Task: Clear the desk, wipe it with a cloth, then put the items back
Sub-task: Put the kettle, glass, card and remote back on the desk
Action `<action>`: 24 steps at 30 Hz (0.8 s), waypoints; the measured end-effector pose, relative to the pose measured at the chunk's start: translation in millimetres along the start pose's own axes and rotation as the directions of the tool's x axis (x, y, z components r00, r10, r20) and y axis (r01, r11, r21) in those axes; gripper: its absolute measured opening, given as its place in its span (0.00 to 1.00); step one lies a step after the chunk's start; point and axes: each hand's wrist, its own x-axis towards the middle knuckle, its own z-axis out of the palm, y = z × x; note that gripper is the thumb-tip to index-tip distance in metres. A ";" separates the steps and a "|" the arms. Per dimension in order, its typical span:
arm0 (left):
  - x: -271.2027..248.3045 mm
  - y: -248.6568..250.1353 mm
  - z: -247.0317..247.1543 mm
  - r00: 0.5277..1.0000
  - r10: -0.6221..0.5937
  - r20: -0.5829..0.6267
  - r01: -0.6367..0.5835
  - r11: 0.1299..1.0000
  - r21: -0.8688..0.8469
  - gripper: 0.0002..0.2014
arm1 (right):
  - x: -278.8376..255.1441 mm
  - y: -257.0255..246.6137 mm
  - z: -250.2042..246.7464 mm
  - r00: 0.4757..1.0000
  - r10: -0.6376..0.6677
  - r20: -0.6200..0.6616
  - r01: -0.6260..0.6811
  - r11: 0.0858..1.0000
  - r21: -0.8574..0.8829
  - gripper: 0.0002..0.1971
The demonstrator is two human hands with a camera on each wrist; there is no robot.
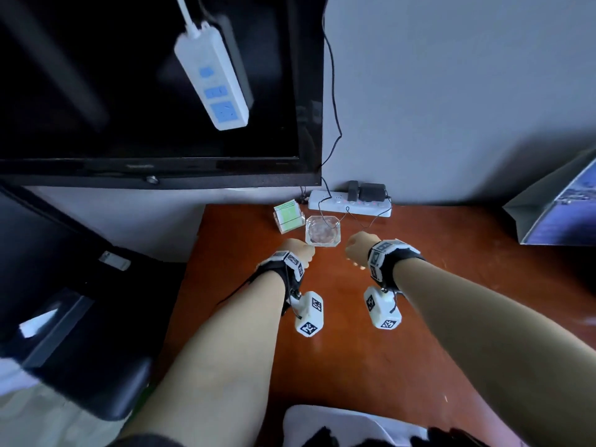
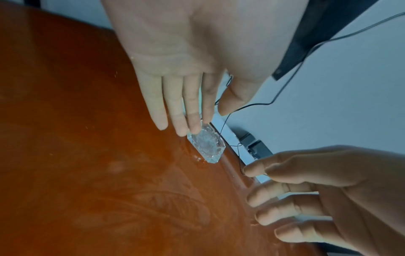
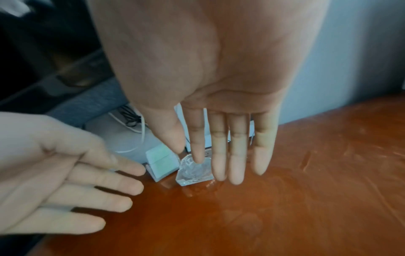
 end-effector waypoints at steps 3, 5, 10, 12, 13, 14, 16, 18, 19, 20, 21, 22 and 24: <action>-41.9 -8.2 -2.9 0.990 0.098 -0.106 -0.090 0.993 0.070 0.06 | -37.5 0.1 4.9 0.999 -0.053 0.004 0.053 0.997 -0.064 0.12; -65.7 -20.4 -3.3 0.979 0.093 -0.182 -0.070 0.989 0.127 0.10 | -58.3 3.2 11.1 0.996 -0.082 -0.017 0.080 0.994 -0.074 0.12; -128.0 -65.0 -20.8 0.956 0.120 -0.268 -0.071 0.980 0.185 0.07 | -97.2 10.0 41.4 0.990 -0.136 0.021 0.137 0.986 -0.094 0.10; -148.2 -87.9 -36.0 0.944 0.116 -0.310 -0.058 0.980 0.192 0.07 | -113.8 6.0 57.9 0.987 -0.154 0.054 0.160 0.979 -0.130 0.10; -156.0 -100.8 -45.3 0.936 0.115 -0.334 -0.055 0.982 0.183 0.07 | -121.7 2.1 66.8 0.984 -0.162 0.076 0.172 0.975 -0.141 0.09; -166.6 -112.7 -54.9 0.929 0.105 -0.354 -0.045 0.984 0.173 0.07 | -128.7 -2.9 75.5 0.982 -0.162 0.101 0.175 0.973 -0.150 0.09; -185.5 -133.7 -79.4 0.917 0.082 -0.389 -0.019 0.986 0.165 0.08 | -139.8 -18.8 92.2 0.977 -0.159 0.143 0.183 0.968 -0.172 0.09; -194.9 -155.4 -106.1 0.902 0.067 -0.427 0.013 0.983 0.181 0.12 | -146.4 -37.6 109.1 0.973 -0.179 0.144 0.203 0.963 -0.178 0.10; -197.1 -167.9 -121.7 0.892 0.062 -0.448 0.026 0.982 0.187 0.15 | -150.4 -50.6 119.2 0.970 -0.201 0.136 0.225 0.956 -0.189 0.09; -199.2 -179.9 -137.1 0.885 0.057 -0.463 0.032 0.983 0.183 0.15 | -154.7 -65.1 129.7 0.965 -0.220 0.141 0.246 0.947 -0.207 0.08; -202.9 -191.2 -151.2 0.876 0.056 -0.479 0.035 0.983 0.180 0.14 | -159.7 -81.1 140.8 0.960 -0.234 0.155 0.266 0.935 -0.233 0.08; -207.6 -200.7 -165.3 0.868 0.058 -0.493 0.032 0.985 0.171 0.13 | -163.7 -99.4 152.7 0.954 -0.241 0.176 0.282 0.921 -0.268 0.08; -215.2 -217.3 -194.7 0.854 0.051 -0.518 0.019 0.991 0.129 0.12 | -169.9 -134.9 174.6 0.938 -0.268 0.218 0.331 0.879 -0.343 0.10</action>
